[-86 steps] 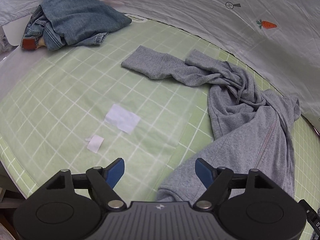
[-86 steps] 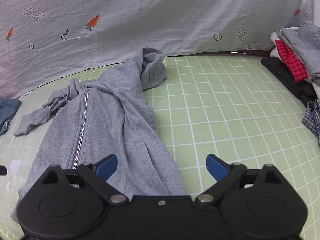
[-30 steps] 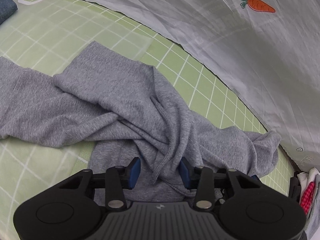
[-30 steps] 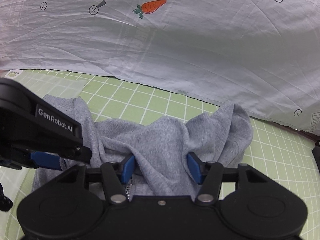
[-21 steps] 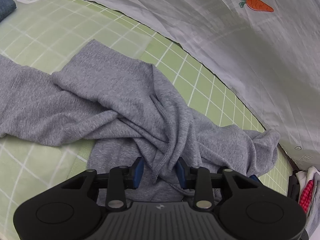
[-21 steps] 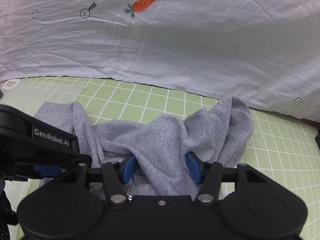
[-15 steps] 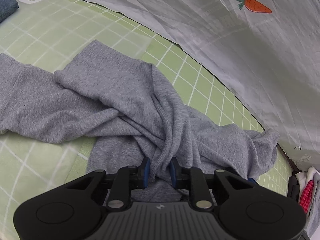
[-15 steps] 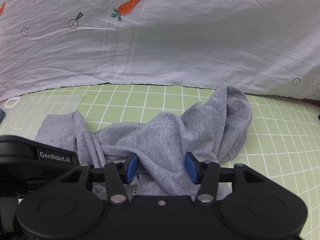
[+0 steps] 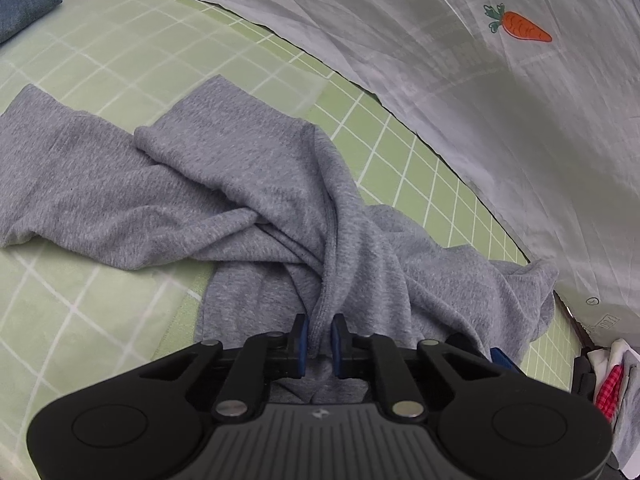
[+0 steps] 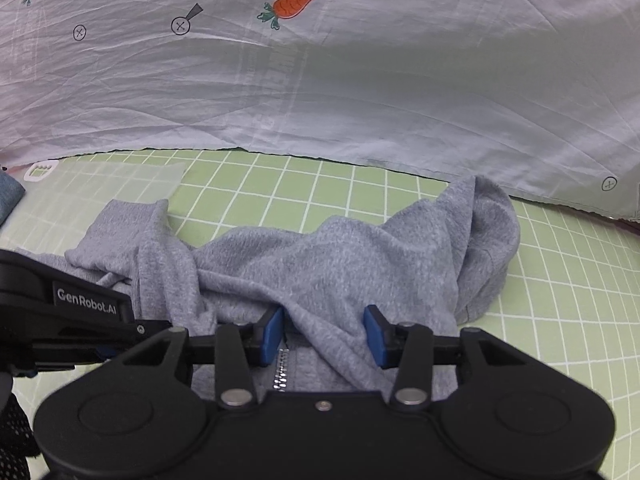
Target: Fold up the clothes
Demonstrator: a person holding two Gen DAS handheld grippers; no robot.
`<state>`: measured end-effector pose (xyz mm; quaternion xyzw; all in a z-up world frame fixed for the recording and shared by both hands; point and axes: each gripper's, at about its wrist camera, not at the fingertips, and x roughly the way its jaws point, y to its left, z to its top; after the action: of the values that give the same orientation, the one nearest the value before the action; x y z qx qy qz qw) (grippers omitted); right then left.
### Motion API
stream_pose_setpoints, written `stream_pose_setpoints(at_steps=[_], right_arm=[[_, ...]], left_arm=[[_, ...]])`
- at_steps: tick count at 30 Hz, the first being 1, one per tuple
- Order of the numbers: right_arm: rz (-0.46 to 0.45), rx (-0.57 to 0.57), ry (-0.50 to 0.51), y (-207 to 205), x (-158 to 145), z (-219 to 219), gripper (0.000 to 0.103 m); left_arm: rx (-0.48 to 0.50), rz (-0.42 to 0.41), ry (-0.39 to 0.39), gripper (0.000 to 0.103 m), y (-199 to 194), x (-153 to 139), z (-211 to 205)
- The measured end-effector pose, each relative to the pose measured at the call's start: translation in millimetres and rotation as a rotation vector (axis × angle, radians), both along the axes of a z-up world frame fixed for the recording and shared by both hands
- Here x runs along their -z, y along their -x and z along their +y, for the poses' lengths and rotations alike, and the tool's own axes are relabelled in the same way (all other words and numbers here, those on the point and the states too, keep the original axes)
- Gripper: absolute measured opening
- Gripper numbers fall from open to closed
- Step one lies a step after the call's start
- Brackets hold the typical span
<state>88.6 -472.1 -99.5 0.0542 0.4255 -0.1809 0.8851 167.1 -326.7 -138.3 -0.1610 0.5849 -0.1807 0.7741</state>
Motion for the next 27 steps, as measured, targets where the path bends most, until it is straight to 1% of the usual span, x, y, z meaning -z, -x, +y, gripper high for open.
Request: stream_pose_setpoints(at_steps=[1, 2, 4, 8, 12, 15, 19, 22, 25, 27], right_arm=[[-0.008, 0.015, -0.008, 1, 0, -3, 0.031], [-0.016, 0.031, -0.017, 2, 1, -6, 0.027], [-0.048, 0.072, -0.075, 7, -1, -16, 0.019], [-0.104, 0.171, -0.211, 18, -3, -34, 0.016], [-0.190, 0.290, -0.345, 35, -7, -52, 0.011], [-0.240, 0.346, -0.355, 49, -15, -63, 0.009], [-0.282, 0.426, -0.340, 74, -23, -79, 0.008], [-0.314, 0.513, -0.290, 101, -30, -97, 0.008], [-0.330, 0.617, -0.211, 133, -37, -115, 0.007], [-0.322, 0.704, -0.155, 159, -37, -130, 0.007]], left_arm=[[-0.001, -0.004, -0.005, 0.012, 1, 0, 0], [-0.001, -0.009, -0.014, 0.012, 2, 0, 0], [-0.005, -0.015, -0.028, 0.011, 4, 2, 2], [-0.019, -0.016, -0.044, 0.010, 6, 4, 10], [-0.034, -0.039, -0.072, 0.010, 11, 2, 21], [-0.061, -0.060, -0.099, 0.009, 15, 1, 36], [-0.113, -0.097, -0.144, 0.008, 18, -4, 58], [-0.169, -0.143, -0.197, 0.007, 17, -10, 74], [-0.253, -0.212, -0.287, 0.006, 13, -20, 100], [-0.298, -0.235, -0.338, 0.006, 6, -24, 119]])
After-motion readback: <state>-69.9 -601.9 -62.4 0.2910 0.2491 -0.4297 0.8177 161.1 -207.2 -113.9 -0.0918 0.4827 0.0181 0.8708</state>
